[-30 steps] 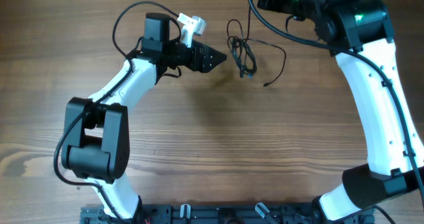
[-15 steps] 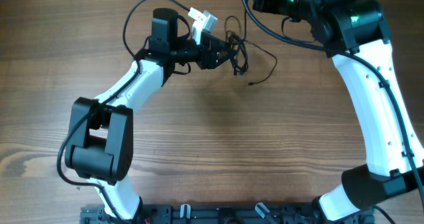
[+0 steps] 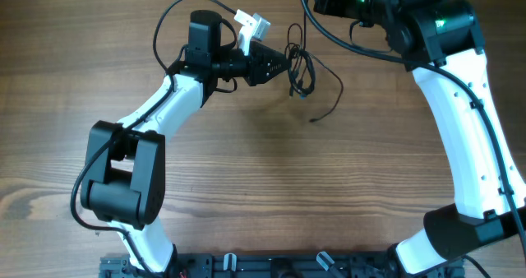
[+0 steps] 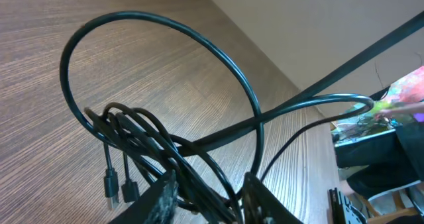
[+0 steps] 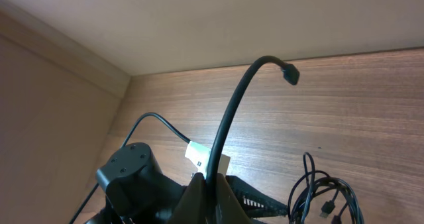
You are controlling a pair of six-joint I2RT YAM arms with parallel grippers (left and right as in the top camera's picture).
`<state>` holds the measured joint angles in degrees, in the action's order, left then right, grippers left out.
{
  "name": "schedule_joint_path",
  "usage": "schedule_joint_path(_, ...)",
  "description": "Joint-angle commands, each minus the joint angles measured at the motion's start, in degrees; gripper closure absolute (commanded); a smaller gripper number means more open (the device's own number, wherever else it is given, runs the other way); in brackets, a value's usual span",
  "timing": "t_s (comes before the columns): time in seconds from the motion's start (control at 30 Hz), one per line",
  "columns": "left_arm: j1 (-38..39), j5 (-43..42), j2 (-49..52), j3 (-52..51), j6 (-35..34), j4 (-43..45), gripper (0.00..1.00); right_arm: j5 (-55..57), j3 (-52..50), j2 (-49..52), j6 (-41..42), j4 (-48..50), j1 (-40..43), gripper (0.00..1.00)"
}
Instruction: Untangle cables
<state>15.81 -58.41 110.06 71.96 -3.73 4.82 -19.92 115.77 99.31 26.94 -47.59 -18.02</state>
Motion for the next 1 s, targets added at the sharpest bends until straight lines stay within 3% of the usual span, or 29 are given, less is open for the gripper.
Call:
schedule_joint_path(0.0, 0.11, -0.92, 0.24, 0.26, 0.02, 0.17, 0.48, -1.18, 0.92, -0.52, 0.96, 0.48, -0.13, 0.96)
schedule_joint_path(0.1, 0.11, -0.85, 0.24, 0.26, 0.02, 0.2, 0.29, -1.2, 0.92, -0.55, 1.14, 0.55, -0.13, 0.95)
schedule_joint_path(0.17, 0.11, -0.37, 0.24, 0.26, 0.02, 0.17, 0.27, -1.2, 0.92, -0.55, 1.14, 0.55, -0.13, 0.95)
schedule_joint_path(0.2, 0.11, -0.15, 0.24, 0.26, 0.02, 0.2, 0.29, -1.2, 0.92, -0.55, 1.18, 0.55, -0.13, 0.95)
schedule_joint_path(0.27, 0.11, 0.76, 0.24, 0.26, 0.02, 0.17, 0.51, -1.2, 0.92, -0.55, 1.36, 0.63, -0.13, 0.95)
schedule_joint_path(0.3, 0.11, 1.07, 0.24, 0.26, 0.02, 0.17, 0.55, -1.2, 0.92, -0.55, 1.36, 0.68, -0.13, 0.95)
schedule_joint_path(0.37, 0.11, 1.53, 0.24, 0.26, 0.04, 0.24, 0.59, -1.2, 0.92, -0.55, 1.4, 0.74, -0.13, 0.96)
schedule_joint_path(0.47, 0.11, 2.12, 0.24, 0.26, 0.02, 0.37, 0.73, -1.2, 0.92, -0.55, 1.51, 0.85, -0.13, 0.95)
schedule_joint_path(0.7, 0.11, 2.12, 0.24, 0.26, 0.02, 0.39, 0.85, -1.2, 0.92, -0.55, 1.51, 1.03, -0.13, 0.95)
schedule_joint_path(0.83, 0.11, 2.14, 0.24, 0.26, 0.02, 0.42, 0.88, -1.2, 0.92, -0.55, 1.53, 1.16, -0.13, 0.95)
schedule_joint_path(0.9, 0.11, 2.16, 0.24, 0.26, 0.02, 0.42, 0.71, -1.22, 0.92, -0.55, 1.57, 1.27, -0.13, 0.95)
schedule_joint_path(0.97, 0.11, 2.93, 0.24, 0.26, 0.02, 0.35, 0.71, -1.25, 0.92, -0.55, 1.57, 1.29, -0.13, 0.95)
